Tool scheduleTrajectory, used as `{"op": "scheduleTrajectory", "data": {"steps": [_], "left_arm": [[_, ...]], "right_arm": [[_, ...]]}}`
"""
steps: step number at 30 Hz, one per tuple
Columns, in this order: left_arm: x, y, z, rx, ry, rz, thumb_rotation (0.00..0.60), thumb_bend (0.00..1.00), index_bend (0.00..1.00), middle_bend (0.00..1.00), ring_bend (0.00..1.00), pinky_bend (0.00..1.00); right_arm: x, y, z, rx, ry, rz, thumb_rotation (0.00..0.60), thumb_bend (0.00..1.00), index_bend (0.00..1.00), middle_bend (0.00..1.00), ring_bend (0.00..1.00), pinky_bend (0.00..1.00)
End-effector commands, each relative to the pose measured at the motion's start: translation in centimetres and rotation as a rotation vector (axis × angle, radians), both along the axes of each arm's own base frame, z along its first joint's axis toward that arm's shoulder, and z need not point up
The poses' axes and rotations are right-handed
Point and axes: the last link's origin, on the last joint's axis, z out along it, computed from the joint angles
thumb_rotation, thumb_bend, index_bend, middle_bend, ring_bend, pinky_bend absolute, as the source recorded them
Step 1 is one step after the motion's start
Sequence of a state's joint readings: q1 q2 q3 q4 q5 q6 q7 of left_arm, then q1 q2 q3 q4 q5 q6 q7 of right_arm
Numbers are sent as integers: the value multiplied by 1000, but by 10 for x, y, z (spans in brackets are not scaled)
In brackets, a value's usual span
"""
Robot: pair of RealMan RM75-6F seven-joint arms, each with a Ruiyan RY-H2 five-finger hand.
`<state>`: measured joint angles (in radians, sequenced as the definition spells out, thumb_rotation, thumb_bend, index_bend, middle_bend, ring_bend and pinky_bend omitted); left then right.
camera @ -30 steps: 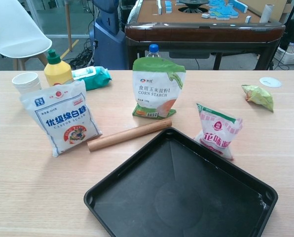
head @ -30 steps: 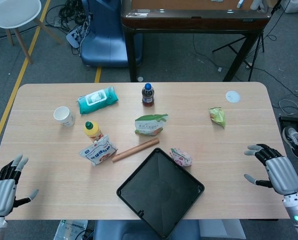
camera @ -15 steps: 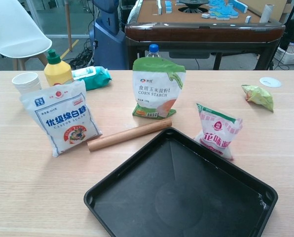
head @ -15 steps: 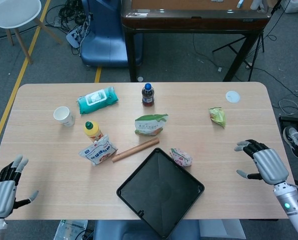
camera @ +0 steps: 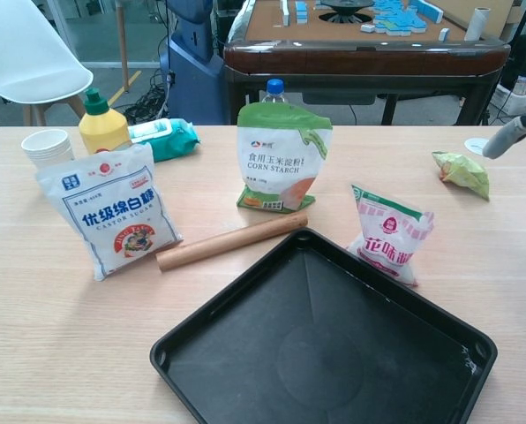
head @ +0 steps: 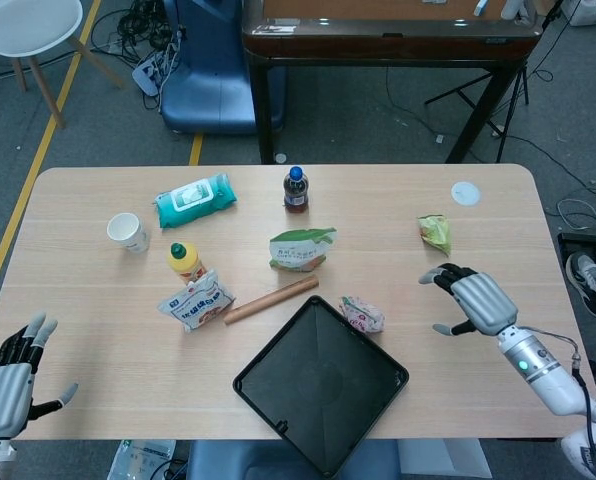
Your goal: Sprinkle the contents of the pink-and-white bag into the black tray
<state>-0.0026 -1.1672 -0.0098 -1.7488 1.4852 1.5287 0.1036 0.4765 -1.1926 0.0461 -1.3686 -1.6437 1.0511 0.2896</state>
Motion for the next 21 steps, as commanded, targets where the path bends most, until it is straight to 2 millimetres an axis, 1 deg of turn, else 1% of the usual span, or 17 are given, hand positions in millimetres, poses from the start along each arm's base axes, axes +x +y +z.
{"op": "scheduleTrajectory", "data": {"steps": [1, 9, 15, 21], "left_arm": [[1, 0, 0, 0, 4, 3, 600, 177, 77, 10, 0, 47], [3, 0, -3, -9, 10, 3, 600, 177, 77, 11, 0, 47], [5, 1, -4, -11, 18, 5, 600, 177, 77, 10, 0, 47], [7, 1, -5, -13, 23, 6, 600, 177, 76, 10, 0, 47]], "right_arm": [[4, -8, -14, 45, 13, 15, 600, 42, 230, 243, 157, 275], [13, -24, -41, 128, 45, 66, 600, 18, 179, 203, 110, 219], [21, -36, -59, 175, 52, 107, 600, 16, 177, 195, 106, 216], [24, -45, -72, 217, 43, 158, 600, 17, 177, 195, 106, 214]]}}
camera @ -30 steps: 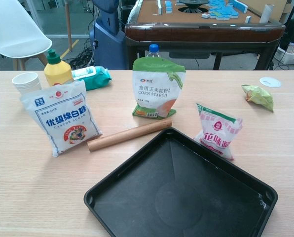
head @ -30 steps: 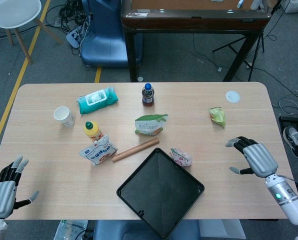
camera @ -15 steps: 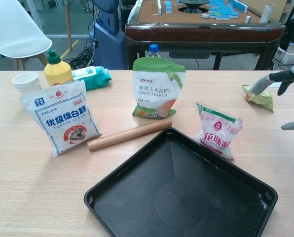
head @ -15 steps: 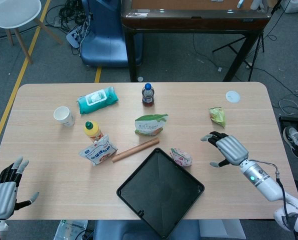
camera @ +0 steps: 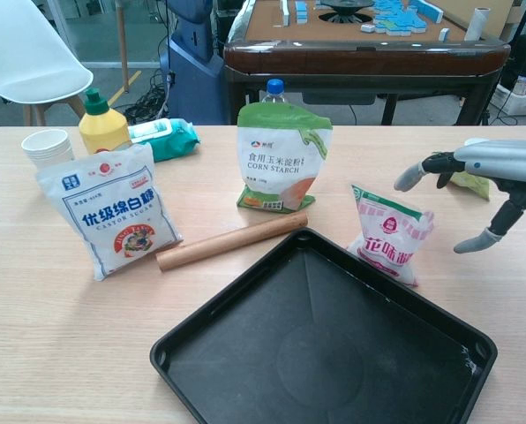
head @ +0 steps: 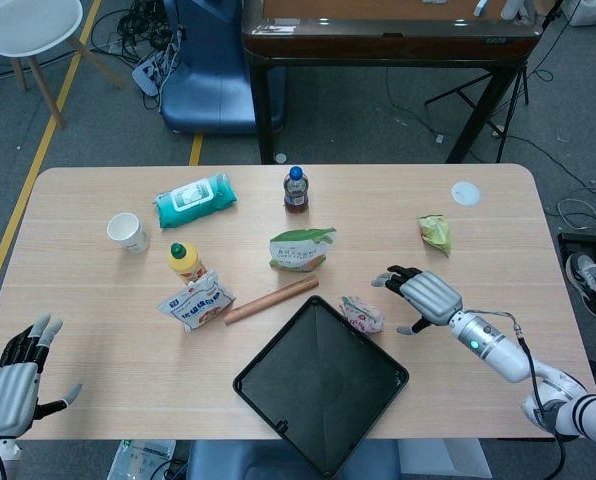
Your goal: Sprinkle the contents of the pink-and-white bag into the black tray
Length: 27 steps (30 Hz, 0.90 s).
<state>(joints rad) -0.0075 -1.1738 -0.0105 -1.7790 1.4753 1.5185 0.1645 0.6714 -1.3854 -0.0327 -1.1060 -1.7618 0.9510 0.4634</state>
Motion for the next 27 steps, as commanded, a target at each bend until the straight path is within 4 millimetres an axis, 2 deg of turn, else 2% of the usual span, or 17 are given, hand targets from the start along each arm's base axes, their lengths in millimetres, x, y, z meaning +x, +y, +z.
{"op": "scheduleTrajectory", "data": {"steps": [1, 13, 27], "left_arm": [[1, 0, -1, 0, 2, 1, 600, 177, 77, 10, 0, 47], [5, -1, -1, -1, 20, 7, 600, 177, 77, 10, 0, 47], [11, -1, -1, -6, 37, 8, 600, 176, 77, 10, 0, 47]], "right_arm": [[5, -5, -11, 34, -13, 44, 600, 17, 177, 195, 106, 214], [6, -21, -28, 89, -53, 84, 600, 16, 177, 195, 105, 213], [8, -29, -42, 151, -158, 58, 600, 16, 177, 195, 105, 213]]}}
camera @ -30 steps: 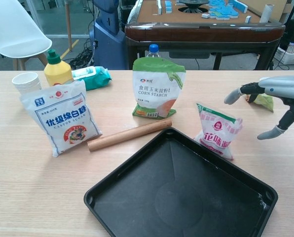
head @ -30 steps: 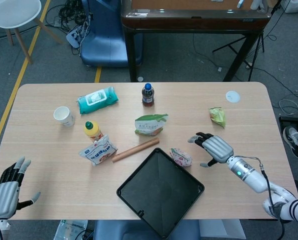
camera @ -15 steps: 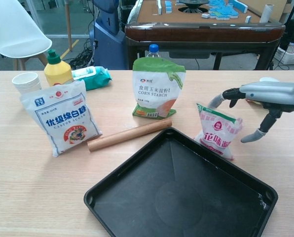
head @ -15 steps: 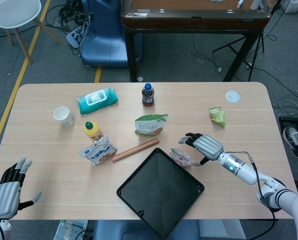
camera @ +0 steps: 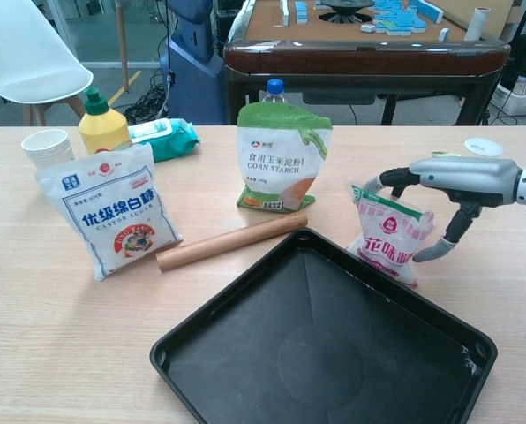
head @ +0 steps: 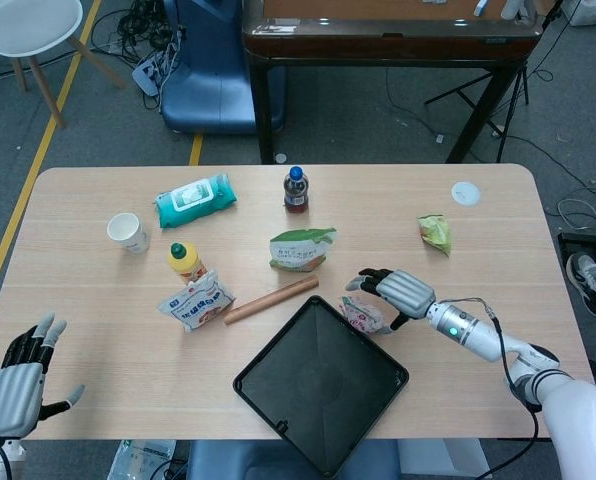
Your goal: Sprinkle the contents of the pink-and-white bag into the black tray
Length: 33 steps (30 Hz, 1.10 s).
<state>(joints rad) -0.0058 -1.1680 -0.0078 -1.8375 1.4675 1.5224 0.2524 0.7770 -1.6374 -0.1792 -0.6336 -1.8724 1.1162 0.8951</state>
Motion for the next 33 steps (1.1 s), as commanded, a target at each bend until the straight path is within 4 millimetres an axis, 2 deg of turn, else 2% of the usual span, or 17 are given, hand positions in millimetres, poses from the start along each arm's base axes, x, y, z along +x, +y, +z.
{"op": "scheduleTrajectory", "data": {"steps": [1, 10, 21, 33], "left_arm": [[0, 0, 0, 0, 3, 2, 600, 176, 77, 10, 0, 47], [4, 0, 1, -5, 12, 0, 600, 176, 77, 10, 0, 47], [7, 2, -2, -17, 19, 0, 600, 176, 77, 10, 0, 47], [6, 1, -3, -18, 25, 12, 600, 177, 77, 10, 0, 47]], "right_arm": [[2, 1, -5, 26, -63, -28, 600, 16, 177, 195, 105, 213], [-4, 2, -11, 47, -144, -85, 600, 16, 177, 196, 105, 213], [-10, 3, -18, 64, -139, -100, 600, 15, 177, 199, 105, 213], [-8, 1, -28, 67, -146, -115, 600, 16, 177, 227, 106, 213]]}}
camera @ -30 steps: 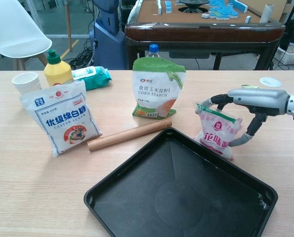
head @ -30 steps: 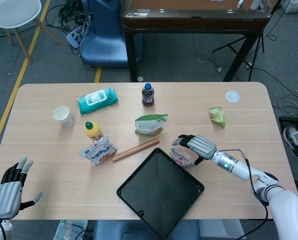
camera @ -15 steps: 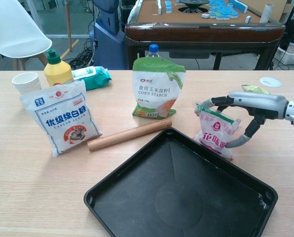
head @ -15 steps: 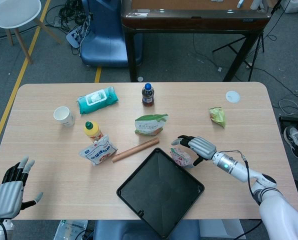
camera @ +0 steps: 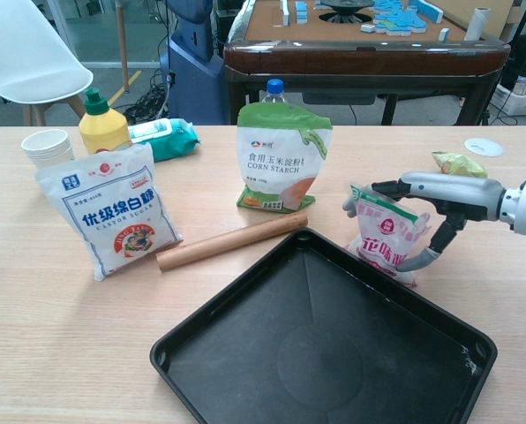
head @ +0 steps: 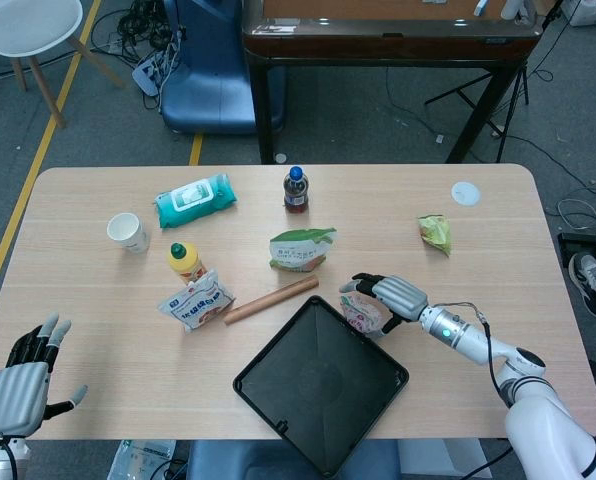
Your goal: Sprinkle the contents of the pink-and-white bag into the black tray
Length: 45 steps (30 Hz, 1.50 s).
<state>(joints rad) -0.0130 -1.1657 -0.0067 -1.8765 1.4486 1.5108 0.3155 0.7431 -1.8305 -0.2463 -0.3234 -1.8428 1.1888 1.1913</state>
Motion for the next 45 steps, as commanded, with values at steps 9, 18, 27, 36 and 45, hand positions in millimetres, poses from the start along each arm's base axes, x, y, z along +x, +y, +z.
{"op": "scheduleTrajectory", "data": {"steps": [9, 18, 27, 36, 45], "left_arm": [[0, 0, 0, 0, 1, 1, 600, 177, 77, 10, 0, 47], [0, 0, -1, -2, -1, -3, 600, 176, 77, 10, 0, 47], [0, -1, -2, -7, -5, -4, 600, 177, 77, 10, 0, 46], [-1, 0, -5, -15, -14, -7, 600, 176, 77, 10, 0, 47], [-3, -1, -6, -19, -20, -7, 600, 177, 77, 10, 0, 47]], "right_arm": [[-1, 0, -4, -26, -45, -34, 600, 403, 374, 377, 275, 341], [-9, -4, 3, -92, -44, -70, 600, 578, 606, 540, 467, 538], [-11, -7, 24, -190, 2, 24, 600, 576, 622, 558, 504, 573], [-19, 10, 16, -214, 2, 3, 600, 481, 616, 525, 481, 572], [-32, 23, 10, -202, 6, -53, 600, 223, 349, 372, 315, 439]]}}
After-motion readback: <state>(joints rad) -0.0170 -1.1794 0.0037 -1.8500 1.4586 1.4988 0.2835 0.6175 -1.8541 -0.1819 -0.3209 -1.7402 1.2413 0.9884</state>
